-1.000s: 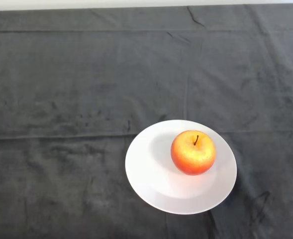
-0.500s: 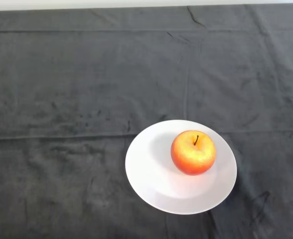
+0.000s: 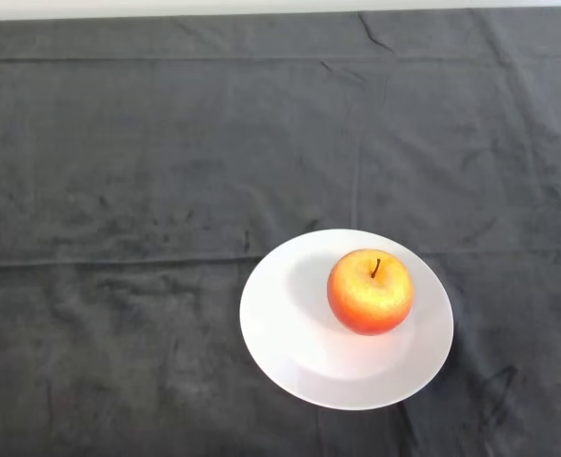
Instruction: Move the apple to the plate
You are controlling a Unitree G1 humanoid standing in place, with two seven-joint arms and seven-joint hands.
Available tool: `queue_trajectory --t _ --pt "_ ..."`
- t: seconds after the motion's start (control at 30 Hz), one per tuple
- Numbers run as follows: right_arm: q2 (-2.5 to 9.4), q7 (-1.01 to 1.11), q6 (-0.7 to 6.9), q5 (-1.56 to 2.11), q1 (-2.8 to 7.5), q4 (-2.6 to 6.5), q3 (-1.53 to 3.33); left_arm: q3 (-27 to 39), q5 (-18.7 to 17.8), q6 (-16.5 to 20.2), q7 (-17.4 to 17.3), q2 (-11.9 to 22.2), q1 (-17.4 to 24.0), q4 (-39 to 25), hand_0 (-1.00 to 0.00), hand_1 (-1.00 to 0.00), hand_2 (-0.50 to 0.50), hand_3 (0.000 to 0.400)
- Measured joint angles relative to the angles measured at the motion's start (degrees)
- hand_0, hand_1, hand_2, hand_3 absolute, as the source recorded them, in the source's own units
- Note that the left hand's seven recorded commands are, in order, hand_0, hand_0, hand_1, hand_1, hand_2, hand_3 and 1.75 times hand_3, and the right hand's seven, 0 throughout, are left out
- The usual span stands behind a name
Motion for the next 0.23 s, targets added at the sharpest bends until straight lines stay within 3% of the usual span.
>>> queue_trajectory --t 0.23 --pt "0.00 0.00 0.00 0.00 0.00 0.00 0.00 0.3 0.1 0.1 -0.1 0.0 0.0 0.0 0.00 0.00 0.00 0.000"
